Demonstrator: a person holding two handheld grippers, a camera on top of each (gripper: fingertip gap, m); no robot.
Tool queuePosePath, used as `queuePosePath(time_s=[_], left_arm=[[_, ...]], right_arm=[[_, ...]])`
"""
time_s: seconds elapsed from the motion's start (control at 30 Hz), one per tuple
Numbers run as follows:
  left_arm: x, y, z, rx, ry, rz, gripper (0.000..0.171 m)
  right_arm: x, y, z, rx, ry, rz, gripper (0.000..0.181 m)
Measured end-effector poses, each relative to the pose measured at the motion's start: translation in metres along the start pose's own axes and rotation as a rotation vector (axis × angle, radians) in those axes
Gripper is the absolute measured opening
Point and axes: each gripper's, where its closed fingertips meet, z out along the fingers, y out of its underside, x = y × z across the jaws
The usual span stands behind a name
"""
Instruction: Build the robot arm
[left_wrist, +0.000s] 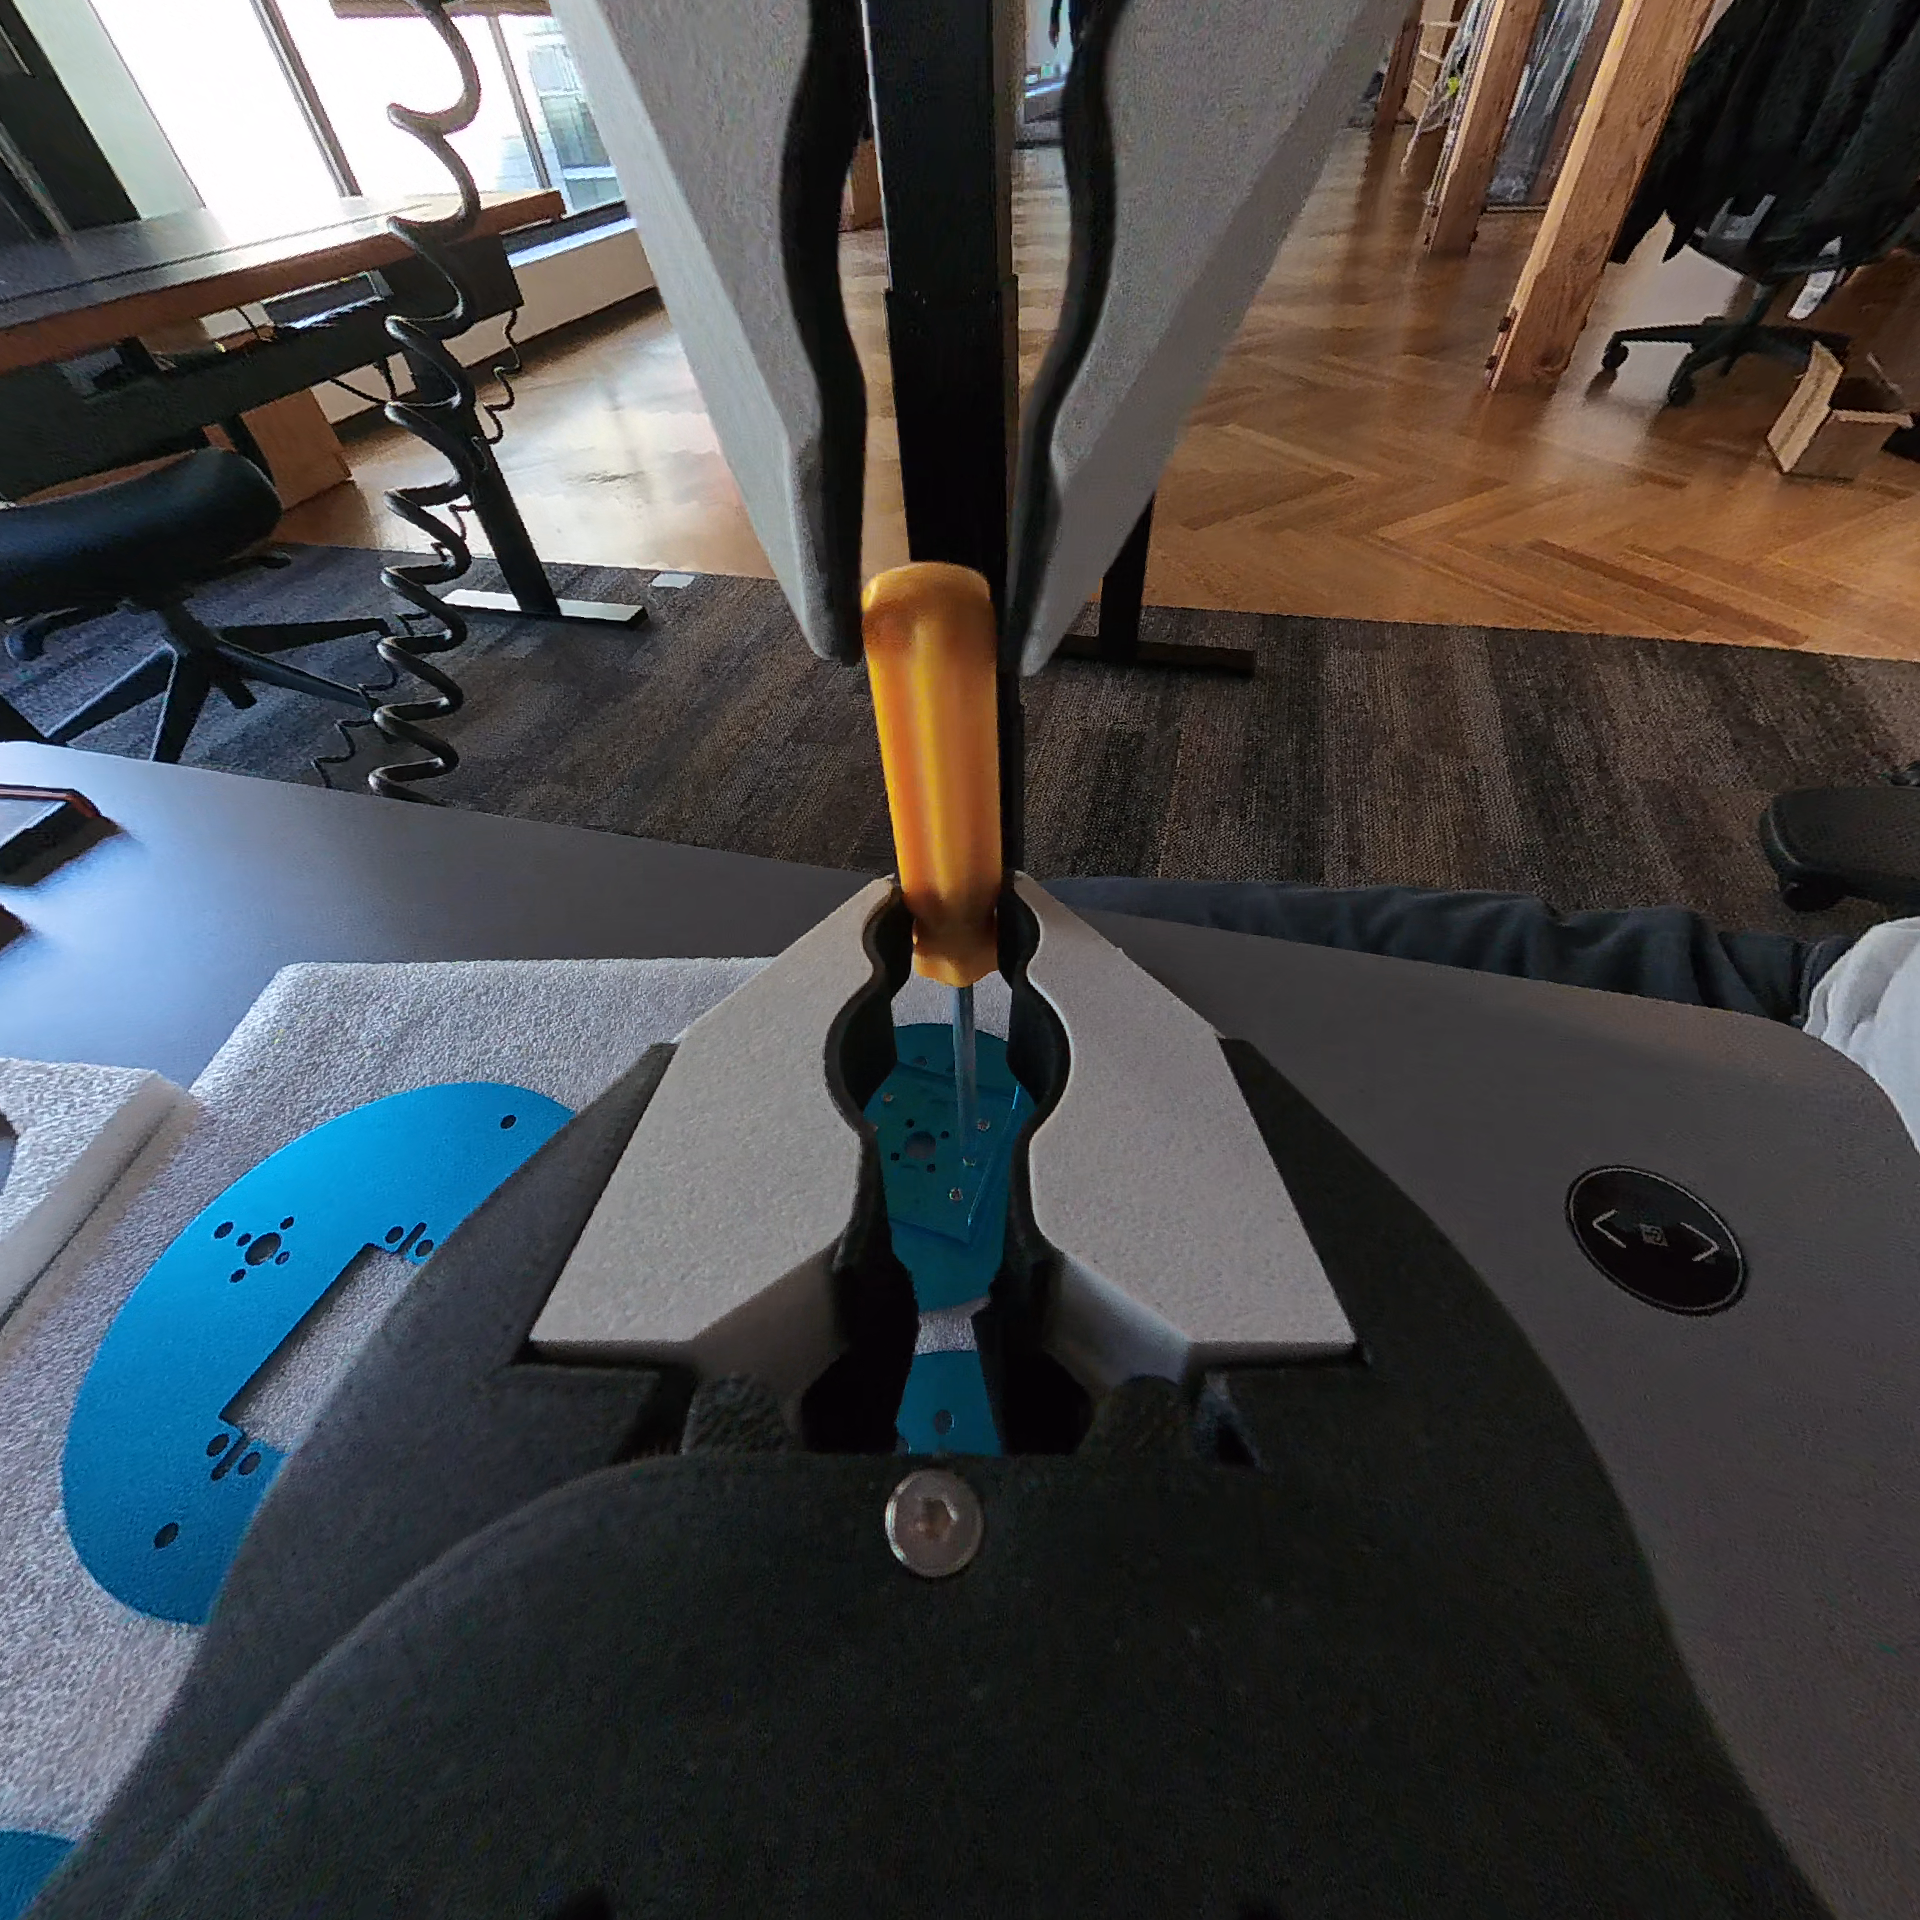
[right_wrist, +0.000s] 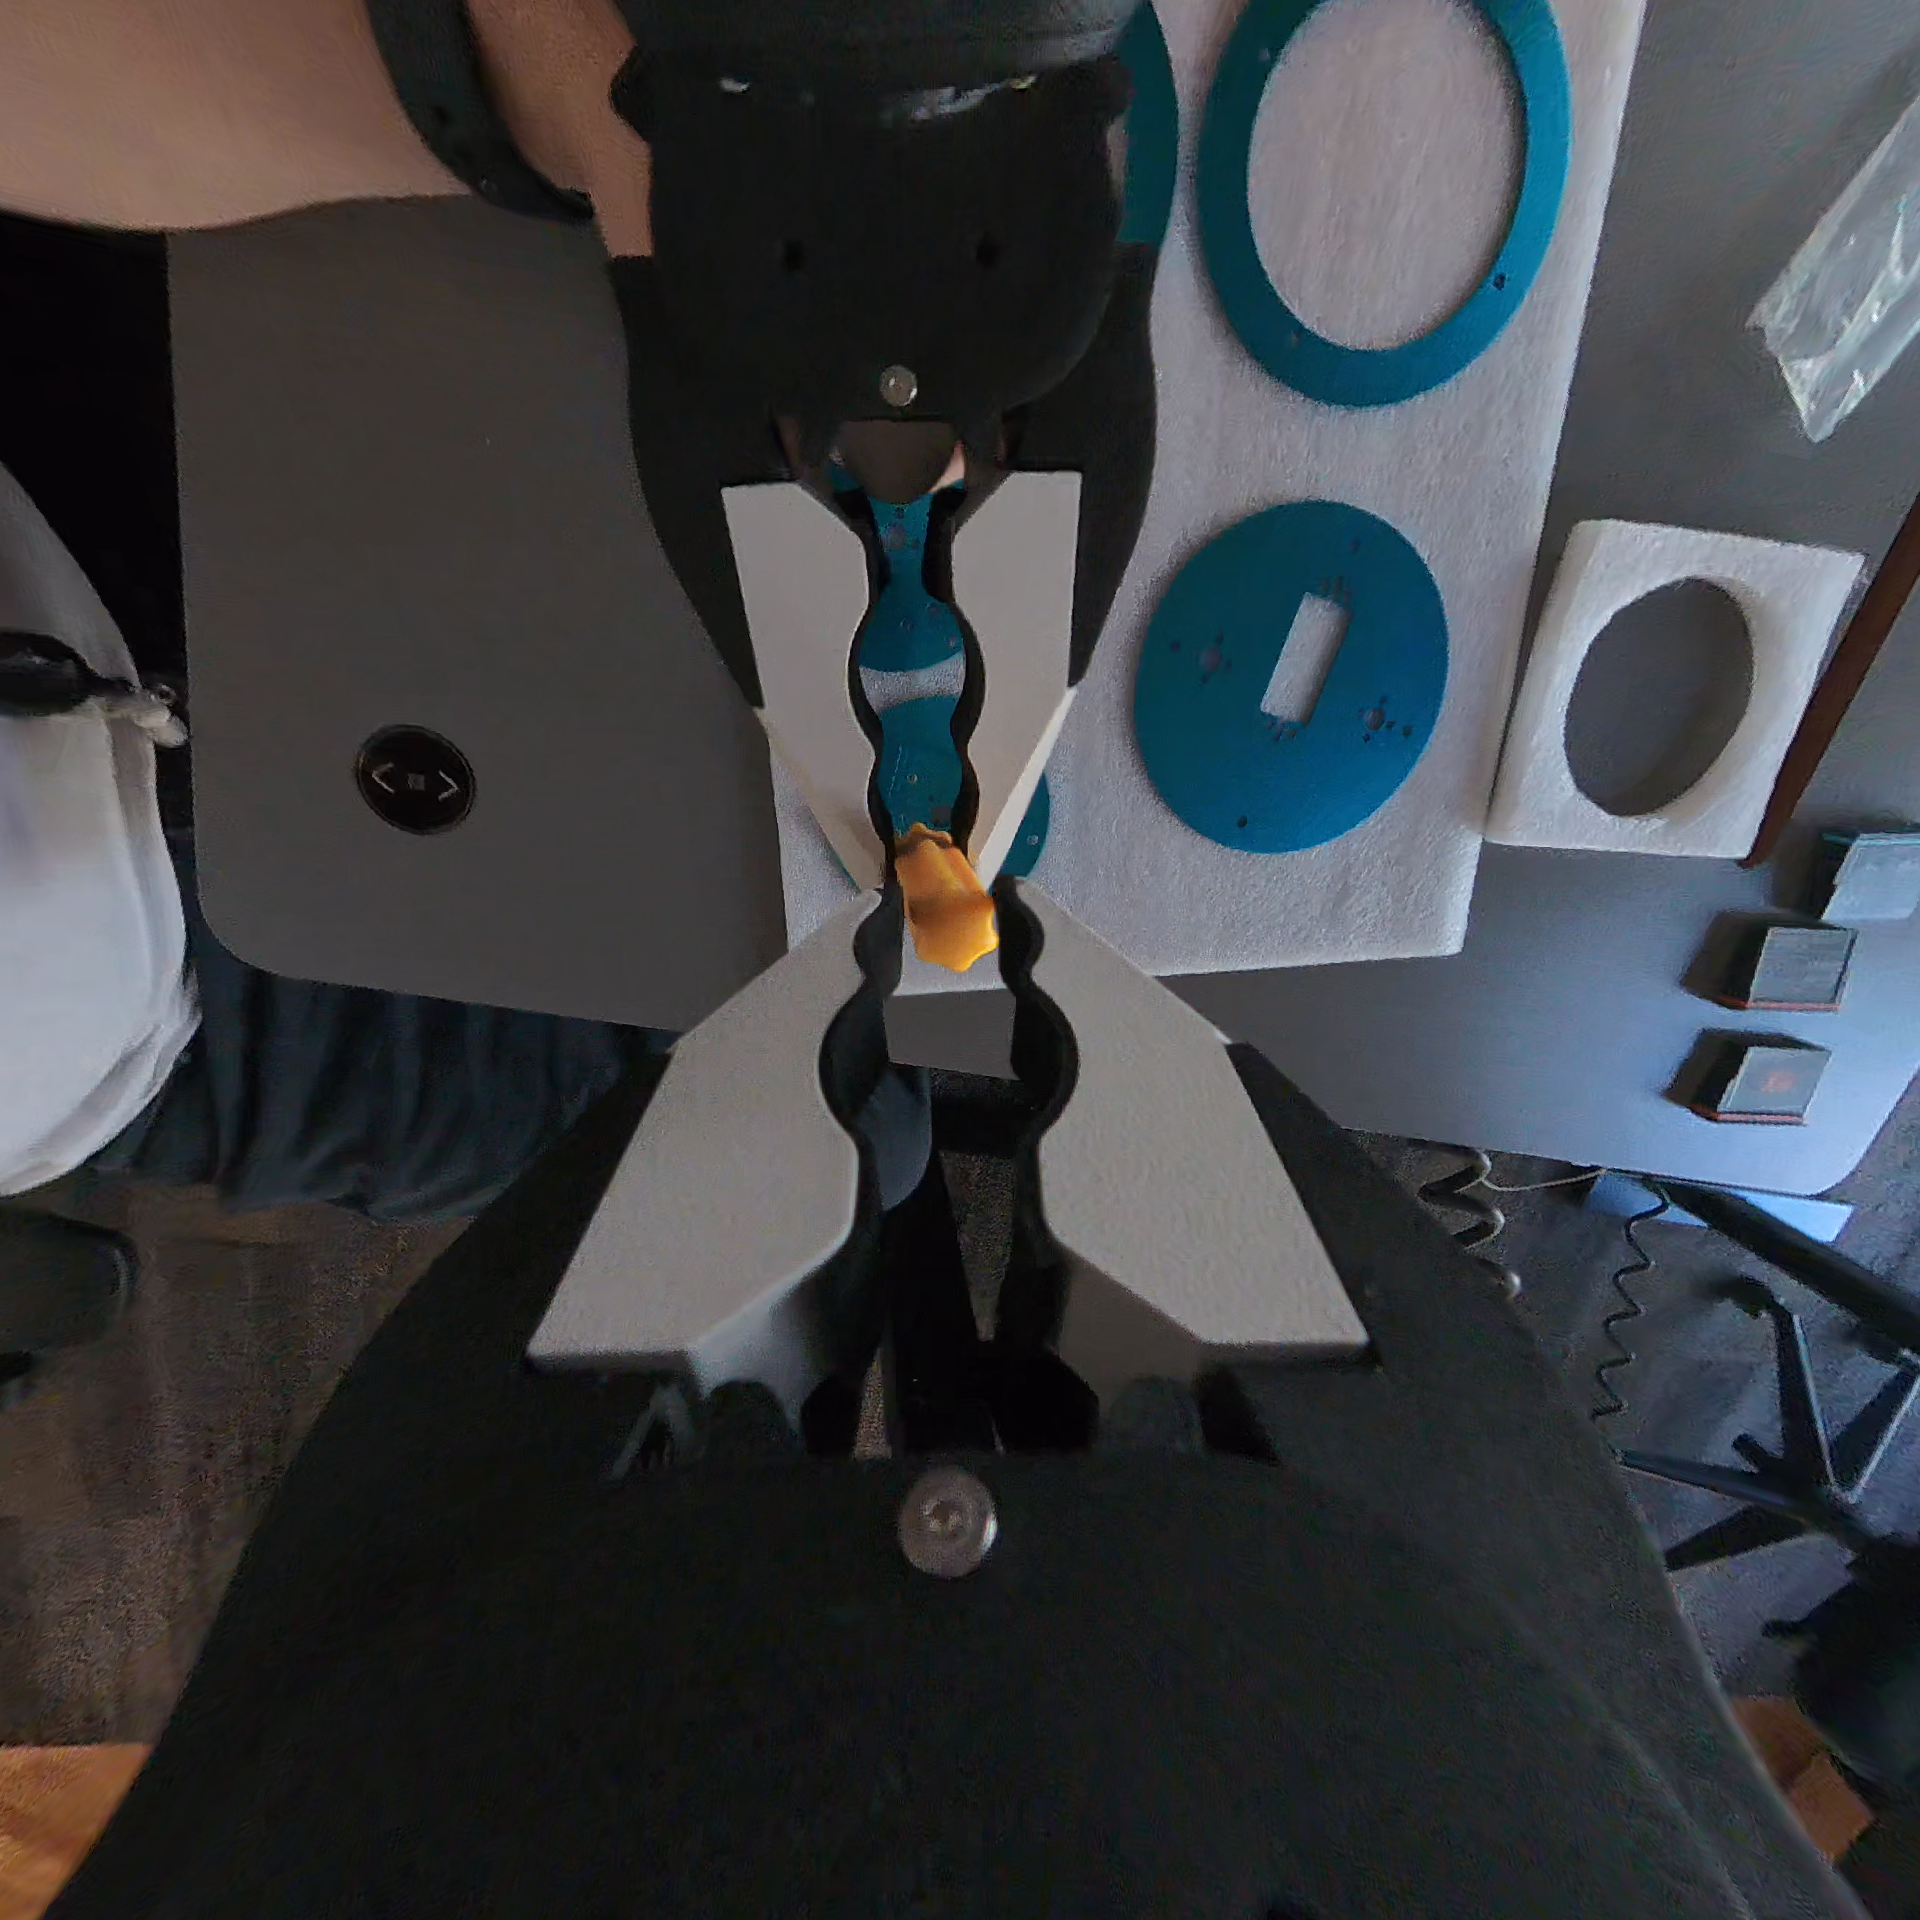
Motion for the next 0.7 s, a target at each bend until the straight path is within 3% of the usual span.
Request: queuePosePath(time_s=[0.17, 0.43, 0.6, 0.7], left_arm=[[0.000, 0.000, 0.000, 0.000, 0.008, -0.004, 0.014], [0.001, 0.000, -0.001, -0.002, 0.010, 0.002, 0.014], [0.003, 0.000, 0.000, -0.006, 0.016, -0.002, 0.015], [0.002, 0.001, 0.000, -0.009, 0.011, -0.003, 0.016]], right_arm=[[-0.001, 0.004, 0.002, -0.024, -0.049, 0.047, 0.016], [0.000, 0.009, 0.006, -0.064, 0.021, -0.103, 0.017], [-0.004, 0.012, 0.006, -0.026, -0.047, 0.195, 0.016], [-0.002, 0.010, 0.007, -0.015, -0.019, 0.468, 0.017]])
